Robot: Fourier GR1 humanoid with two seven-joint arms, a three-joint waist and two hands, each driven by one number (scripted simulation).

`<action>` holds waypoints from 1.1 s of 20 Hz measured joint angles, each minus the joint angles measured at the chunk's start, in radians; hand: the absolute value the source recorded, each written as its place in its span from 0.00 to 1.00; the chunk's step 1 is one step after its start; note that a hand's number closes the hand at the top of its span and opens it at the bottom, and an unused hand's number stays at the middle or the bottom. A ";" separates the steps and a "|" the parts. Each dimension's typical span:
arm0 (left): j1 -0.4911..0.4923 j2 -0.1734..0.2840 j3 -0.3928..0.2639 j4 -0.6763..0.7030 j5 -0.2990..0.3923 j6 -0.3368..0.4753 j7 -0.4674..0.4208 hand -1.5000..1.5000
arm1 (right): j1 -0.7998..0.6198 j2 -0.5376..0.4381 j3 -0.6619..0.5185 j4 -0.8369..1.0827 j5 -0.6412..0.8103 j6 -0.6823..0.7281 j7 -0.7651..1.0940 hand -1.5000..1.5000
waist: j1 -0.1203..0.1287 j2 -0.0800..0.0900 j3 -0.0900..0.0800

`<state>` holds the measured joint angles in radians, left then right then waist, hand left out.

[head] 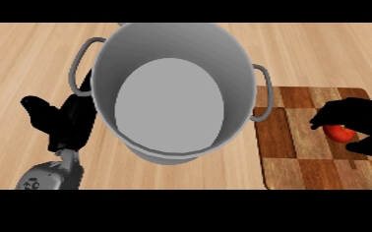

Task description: Pick the tomato from the cutting board and place it in the pot

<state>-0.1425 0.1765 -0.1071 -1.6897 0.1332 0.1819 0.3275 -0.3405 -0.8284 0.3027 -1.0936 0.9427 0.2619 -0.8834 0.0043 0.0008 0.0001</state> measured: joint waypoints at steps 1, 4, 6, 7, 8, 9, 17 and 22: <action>0.005 -0.004 -0.004 -0.008 -0.004 0.001 0.001 0.50 | -0.002 0.005 -0.004 0.006 -0.004 -0.010 -0.014 1.00 | 0.000 0.000 0.000; 0.010 0.007 0.018 -0.020 0.015 -0.022 0.018 0.50 | -0.006 0.016 -0.014 -0.009 -0.013 -0.015 -0.028 1.00 | 0.000 -0.001 0.000; 0.017 -0.004 0.011 -0.029 0.003 -0.019 0.021 0.50 | -0.013 0.036 -0.019 -0.010 -0.007 -0.018 -0.029 1.00 | 0.000 -0.001 0.000; 0.013 0.000 0.018 -0.032 0.002 -0.022 0.025 0.50 | -0.005 0.035 -0.024 -0.007 -0.008 -0.027 -0.041 1.00 | 0.000 -0.001 0.000; 0.008 0.002 0.030 -0.016 0.010 -0.034 0.017 0.50 | -0.007 0.038 -0.029 -0.011 -0.010 -0.027 -0.042 1.00 | -0.001 -0.001 0.000; 0.007 0.002 0.041 0.002 0.013 -0.042 0.002 0.50 | -0.003 0.032 -0.036 -0.011 -0.015 -0.029 -0.050 1.00 | -0.002 0.000 0.000; 0.032 -0.002 0.058 0.009 -0.005 -0.029 -0.004 0.50 | 0.061 0.159 -0.139 -0.025 -0.100 0.054 0.265 1.00 | -0.063 -0.021 -0.007; 0.064 0.011 0.093 0.012 -0.011 -0.006 -0.005 0.50 | 0.116 0.266 -0.276 -0.021 -0.162 0.004 0.568 1.00 | -0.140 -0.053 -0.022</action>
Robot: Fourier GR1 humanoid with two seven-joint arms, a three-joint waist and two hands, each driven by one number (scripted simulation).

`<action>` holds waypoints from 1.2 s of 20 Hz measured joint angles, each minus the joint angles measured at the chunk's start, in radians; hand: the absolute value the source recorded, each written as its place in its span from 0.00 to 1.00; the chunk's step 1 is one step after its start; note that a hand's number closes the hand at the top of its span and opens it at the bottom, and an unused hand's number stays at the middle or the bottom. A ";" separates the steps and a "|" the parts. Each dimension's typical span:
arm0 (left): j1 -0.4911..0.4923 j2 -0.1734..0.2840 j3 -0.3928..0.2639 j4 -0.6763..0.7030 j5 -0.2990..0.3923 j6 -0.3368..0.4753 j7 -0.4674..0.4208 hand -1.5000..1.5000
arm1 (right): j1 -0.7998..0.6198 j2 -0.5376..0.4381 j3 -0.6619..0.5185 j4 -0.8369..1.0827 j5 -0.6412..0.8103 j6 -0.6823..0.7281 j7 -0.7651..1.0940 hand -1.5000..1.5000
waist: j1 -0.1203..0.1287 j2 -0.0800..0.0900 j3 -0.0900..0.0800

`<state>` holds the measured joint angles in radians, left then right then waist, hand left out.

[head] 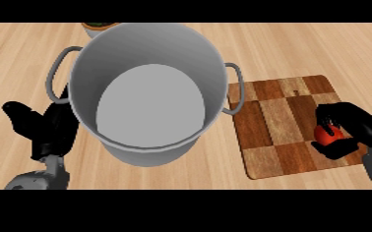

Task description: Pick the tomato from the cutting board and place it in the pot

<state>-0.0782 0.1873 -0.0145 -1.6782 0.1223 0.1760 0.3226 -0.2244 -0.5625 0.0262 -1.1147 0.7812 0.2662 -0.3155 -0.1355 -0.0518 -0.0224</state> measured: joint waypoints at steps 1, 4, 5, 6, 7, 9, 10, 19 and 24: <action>0.006 0.002 0.005 0.001 -0.001 0.003 -0.001 0.50 | 0.008 0.019 -0.023 -0.010 -0.004 -0.020 0.059 1.00 | -0.011 -0.004 0.000; 0.018 0.006 0.015 0.000 0.000 0.007 0.001 0.50 | 0.022 0.084 -0.067 -0.064 -0.007 -0.077 0.219 1.00 | -0.028 -0.011 0.001; 0.020 0.007 0.017 -0.001 -0.001 0.009 0.002 0.50 | 0.024 0.107 -0.076 -0.092 -0.007 -0.095 0.268 1.00 | -0.031 -0.013 0.002; 0.023 0.007 0.019 -0.002 0.000 0.010 0.003 0.50 | 0.024 0.133 -0.082 -0.121 -0.007 -0.112 0.314 1.00 | -0.030 -0.014 0.002; 0.026 0.008 0.020 -0.003 0.001 0.009 0.004 0.50 | 0.022 0.155 -0.085 -0.156 -0.004 -0.126 0.360 1.00 | -0.029 -0.015 0.003; 0.030 0.010 0.021 -0.003 0.002 0.008 0.005 0.50 | 0.011 0.196 -0.087 -0.233 0.004 -0.149 0.446 1.00 | -0.027 -0.017 0.003; 0.031 0.011 0.021 -0.004 0.001 0.008 0.004 0.50 | 0.000 0.216 -0.085 -0.275 0.010 -0.161 0.490 1.00 | -0.023 -0.018 0.003; 0.030 -0.002 -0.007 -0.008 0.002 -0.009 0.000 0.50 | -0.175 0.379 0.037 -0.693 0.139 -0.151 0.883 1.00 | 0.032 -0.012 0.006; 0.012 -0.004 -0.025 -0.018 0.006 -0.028 0.001 0.50 | -0.326 0.494 0.161 -0.842 0.256 -0.046 1.190 1.00 | 0.078 0.005 0.009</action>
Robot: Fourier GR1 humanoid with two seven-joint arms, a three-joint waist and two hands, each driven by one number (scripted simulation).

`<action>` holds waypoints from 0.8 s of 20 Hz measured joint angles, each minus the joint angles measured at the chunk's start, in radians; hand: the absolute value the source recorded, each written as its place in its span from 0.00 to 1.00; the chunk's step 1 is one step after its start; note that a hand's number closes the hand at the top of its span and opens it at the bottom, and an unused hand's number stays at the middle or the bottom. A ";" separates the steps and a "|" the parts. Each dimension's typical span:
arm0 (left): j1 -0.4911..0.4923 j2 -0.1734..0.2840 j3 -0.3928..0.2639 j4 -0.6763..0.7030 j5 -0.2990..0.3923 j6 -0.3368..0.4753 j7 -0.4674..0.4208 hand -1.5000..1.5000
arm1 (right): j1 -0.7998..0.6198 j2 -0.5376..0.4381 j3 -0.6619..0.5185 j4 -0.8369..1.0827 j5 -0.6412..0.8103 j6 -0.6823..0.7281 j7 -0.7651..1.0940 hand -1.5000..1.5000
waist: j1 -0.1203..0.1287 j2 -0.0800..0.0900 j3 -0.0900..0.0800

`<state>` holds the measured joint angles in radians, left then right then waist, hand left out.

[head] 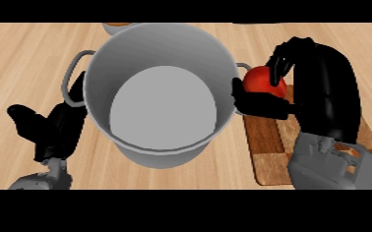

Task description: Pick the tomato from the cutting board and place it in the pot

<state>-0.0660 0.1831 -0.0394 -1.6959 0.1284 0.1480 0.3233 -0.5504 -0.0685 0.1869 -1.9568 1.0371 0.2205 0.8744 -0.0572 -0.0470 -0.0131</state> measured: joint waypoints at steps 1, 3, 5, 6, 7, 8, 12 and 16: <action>-0.006 -0.002 -0.005 -0.001 0.001 -0.004 0.002 0.50 | -0.035 0.014 0.025 -0.020 0.019 0.026 0.062 1.00 | 0.008 0.004 0.001; -0.021 -0.008 -0.016 0.004 -0.002 -0.007 0.002 0.50 | -0.118 0.033 0.057 -0.036 0.033 0.053 0.148 1.00 | 0.024 0.012 0.003; -0.040 -0.012 -0.021 0.009 -0.005 -0.008 0.003 0.50 | -0.187 0.043 0.087 -0.027 0.040 0.058 0.213 1.00 | 0.039 0.020 0.005; -0.049 -0.016 -0.025 0.008 -0.008 -0.005 0.007 0.50 | -0.219 0.047 0.094 -0.010 0.041 0.056 0.236 1.00 | 0.046 0.023 0.006; -0.055 -0.019 -0.031 0.008 -0.010 -0.005 0.009 0.50 | -0.253 0.050 0.093 0.009 0.039 0.056 0.256 1.00 | 0.052 0.026 0.006; -0.063 -0.025 -0.036 0.009 -0.014 -0.001 0.013 0.50 | -0.281 0.051 0.095 0.026 0.036 0.056 0.275 1.00 | 0.056 0.029 0.007; -0.085 -0.023 -0.031 0.020 -0.004 -0.015 0.012 0.50 | -0.373 0.055 0.086 0.139 0.015 0.045 0.315 1.00 | 0.073 0.038 0.008; -0.086 -0.029 -0.037 0.018 -0.011 -0.014 0.011 0.50 | -0.439 0.057 0.088 0.251 -0.023 0.022 0.331 1.00 | 0.082 0.042 0.010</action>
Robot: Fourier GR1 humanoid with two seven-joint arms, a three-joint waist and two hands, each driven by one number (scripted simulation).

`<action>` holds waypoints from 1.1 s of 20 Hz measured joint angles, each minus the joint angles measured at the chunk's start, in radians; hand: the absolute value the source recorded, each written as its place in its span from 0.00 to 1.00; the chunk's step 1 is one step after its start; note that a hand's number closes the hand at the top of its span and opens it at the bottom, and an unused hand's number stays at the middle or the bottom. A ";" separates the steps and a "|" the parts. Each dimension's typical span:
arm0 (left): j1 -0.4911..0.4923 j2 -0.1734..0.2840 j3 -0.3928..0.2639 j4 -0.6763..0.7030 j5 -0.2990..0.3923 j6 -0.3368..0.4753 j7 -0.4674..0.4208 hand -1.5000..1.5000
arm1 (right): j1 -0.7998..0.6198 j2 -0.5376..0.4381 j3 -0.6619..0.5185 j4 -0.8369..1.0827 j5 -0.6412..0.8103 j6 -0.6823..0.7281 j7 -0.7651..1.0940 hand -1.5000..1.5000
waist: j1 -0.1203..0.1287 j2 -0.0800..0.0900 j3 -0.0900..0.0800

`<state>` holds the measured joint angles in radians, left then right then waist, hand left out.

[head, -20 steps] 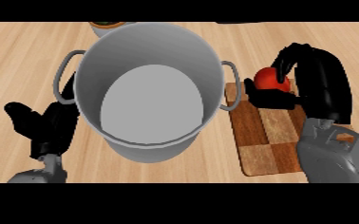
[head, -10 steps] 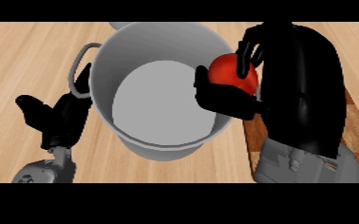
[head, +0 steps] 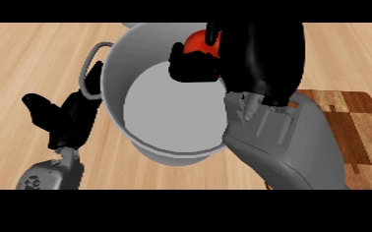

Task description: Pick the tomato from the cutting board and place it in the pot

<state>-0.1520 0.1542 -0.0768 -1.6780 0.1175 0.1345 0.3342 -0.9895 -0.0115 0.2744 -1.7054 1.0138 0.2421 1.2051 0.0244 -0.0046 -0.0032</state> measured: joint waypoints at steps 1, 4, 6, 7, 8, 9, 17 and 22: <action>0.001 -0.004 -0.004 0.003 -0.002 -0.001 -0.005 0.50 | -0.008 0.000 0.001 0.036 -0.008 -0.007 -0.007 1.00 | 0.001 0.001 0.000; 0.002 -0.006 -0.003 0.011 -0.004 -0.004 -0.015 0.50 | -0.015 0.001 -0.005 0.105 -0.065 -0.033 -0.008 1.00 | 0.003 0.004 0.001; -0.002 -0.010 -0.008 0.011 -0.008 -0.002 -0.011 0.50 | 0.000 0.001 -0.016 0.135 -0.100 -0.072 0.001 0.00 | 0.009 0.005 0.001; -0.010 -0.008 -0.005 0.014 -0.007 -0.004 -0.007 0.50 | 0.013 0.001 -0.023 0.149 -0.115 -0.092 -0.001 0.00 | 0.010 0.007 0.002; -0.015 -0.009 -0.004 0.016 -0.007 -0.002 -0.007 0.50 | 0.026 0.001 -0.030 0.164 -0.137 -0.112 -0.002 0.00 | 0.012 0.008 0.002; -0.016 -0.013 -0.004 0.021 -0.005 -0.003 -0.012 0.50 | 0.031 0.001 -0.040 0.182 -0.159 -0.132 -0.004 0.00 | 0.014 0.009 0.002; -0.032 -0.021 -0.010 0.019 -0.011 0.003 0.005 0.50 | 0.071 0.003 -0.068 0.204 -0.232 -0.375 -0.048 0.00 | 0.016 0.007 0.003; -0.025 -0.017 0.003 0.020 -0.013 0.009 0.007 0.50 | 0.095 0.005 -0.092 0.167 -0.109 -0.550 -0.088 0.00 | -0.001 0.003 0.003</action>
<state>-0.1768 0.1375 -0.0740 -1.6576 0.1050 0.1431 0.3416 -0.8944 -0.0067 0.1820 -1.5388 0.9045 -0.3076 1.1175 0.0238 -0.0013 -0.0006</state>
